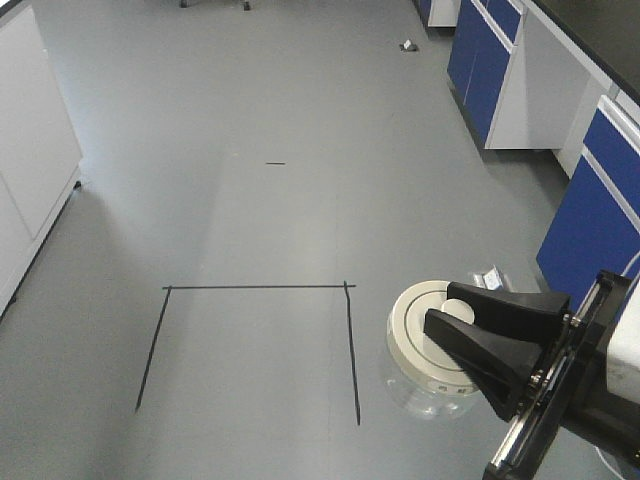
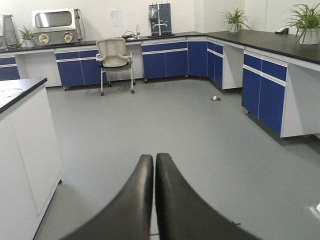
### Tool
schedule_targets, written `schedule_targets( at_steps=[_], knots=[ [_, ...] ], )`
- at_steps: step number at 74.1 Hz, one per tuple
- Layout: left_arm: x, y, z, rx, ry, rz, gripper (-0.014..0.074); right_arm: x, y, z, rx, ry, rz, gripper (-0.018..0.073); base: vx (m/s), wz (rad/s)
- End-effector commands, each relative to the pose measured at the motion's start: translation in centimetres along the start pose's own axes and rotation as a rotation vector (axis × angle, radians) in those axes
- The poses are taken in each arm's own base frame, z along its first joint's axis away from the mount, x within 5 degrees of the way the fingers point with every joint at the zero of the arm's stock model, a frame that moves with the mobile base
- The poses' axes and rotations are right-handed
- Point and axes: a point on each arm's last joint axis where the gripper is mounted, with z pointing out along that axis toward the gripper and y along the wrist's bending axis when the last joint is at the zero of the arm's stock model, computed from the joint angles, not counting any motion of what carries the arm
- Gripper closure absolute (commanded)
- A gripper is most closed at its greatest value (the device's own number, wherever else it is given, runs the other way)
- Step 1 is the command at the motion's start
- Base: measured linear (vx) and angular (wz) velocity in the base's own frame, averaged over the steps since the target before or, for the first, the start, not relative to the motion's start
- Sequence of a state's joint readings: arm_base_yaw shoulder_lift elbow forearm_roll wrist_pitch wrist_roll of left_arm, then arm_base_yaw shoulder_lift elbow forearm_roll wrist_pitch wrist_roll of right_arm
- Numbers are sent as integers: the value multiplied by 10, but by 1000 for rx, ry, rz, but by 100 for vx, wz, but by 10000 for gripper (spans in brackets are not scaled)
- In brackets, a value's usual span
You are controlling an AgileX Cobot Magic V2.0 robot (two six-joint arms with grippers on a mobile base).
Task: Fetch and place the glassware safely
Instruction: 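Hold the jar in the right gripper while the base turns away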
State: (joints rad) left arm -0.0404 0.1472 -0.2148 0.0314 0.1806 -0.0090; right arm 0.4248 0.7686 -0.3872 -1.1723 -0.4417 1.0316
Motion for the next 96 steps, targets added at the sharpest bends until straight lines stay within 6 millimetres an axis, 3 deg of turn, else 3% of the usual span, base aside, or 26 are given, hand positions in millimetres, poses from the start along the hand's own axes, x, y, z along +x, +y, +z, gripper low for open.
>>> schedule_targets(
  at_steps=[1, 96],
  knots=[
    [-15, 0, -1, 7, -93, -8, 603, -15, 2, -1, -24, -71, 9, 560, 39, -11],
    [-15, 0, -1, 7, -93, -8, 603, -15, 2, -1, -27, -73, 9, 560, 50, 1]
  ],
)
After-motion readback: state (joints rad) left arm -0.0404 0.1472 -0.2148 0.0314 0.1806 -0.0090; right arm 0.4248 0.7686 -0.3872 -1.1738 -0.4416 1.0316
